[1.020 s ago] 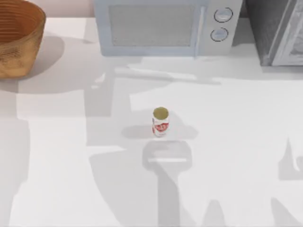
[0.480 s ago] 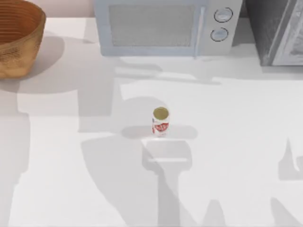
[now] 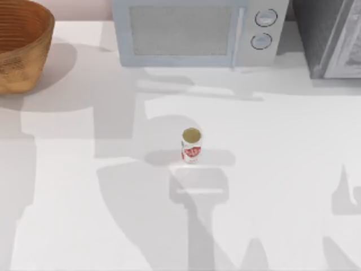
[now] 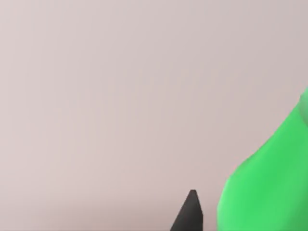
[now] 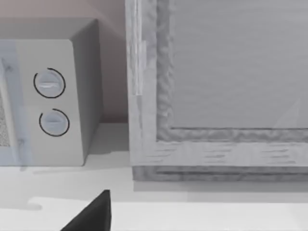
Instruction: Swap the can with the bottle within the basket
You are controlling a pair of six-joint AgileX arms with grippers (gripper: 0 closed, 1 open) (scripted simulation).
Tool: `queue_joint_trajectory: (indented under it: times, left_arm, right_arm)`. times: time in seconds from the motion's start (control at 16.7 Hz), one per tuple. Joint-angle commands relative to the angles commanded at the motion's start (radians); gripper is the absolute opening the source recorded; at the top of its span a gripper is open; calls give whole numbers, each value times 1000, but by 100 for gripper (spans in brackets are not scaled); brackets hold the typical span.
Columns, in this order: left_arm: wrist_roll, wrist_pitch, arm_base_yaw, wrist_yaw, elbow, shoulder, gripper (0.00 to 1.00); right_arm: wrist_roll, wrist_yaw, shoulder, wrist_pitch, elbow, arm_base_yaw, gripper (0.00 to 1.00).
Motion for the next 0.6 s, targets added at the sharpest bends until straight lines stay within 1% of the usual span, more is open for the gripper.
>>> queue_joint_trajectory:
  times: [0.48,0.54,0.6]
  left_arm:
    - [0,0,0,0,0,0,98]
    - [0,0,0,0,0,0,100]
    - [0,0,0,0,0,0,100]
  right_arm:
    - [0,0,0,0,0,0,100]
    - [0,0,0,0,0,0,100]
    - [0,0,0,0,0,0,100]
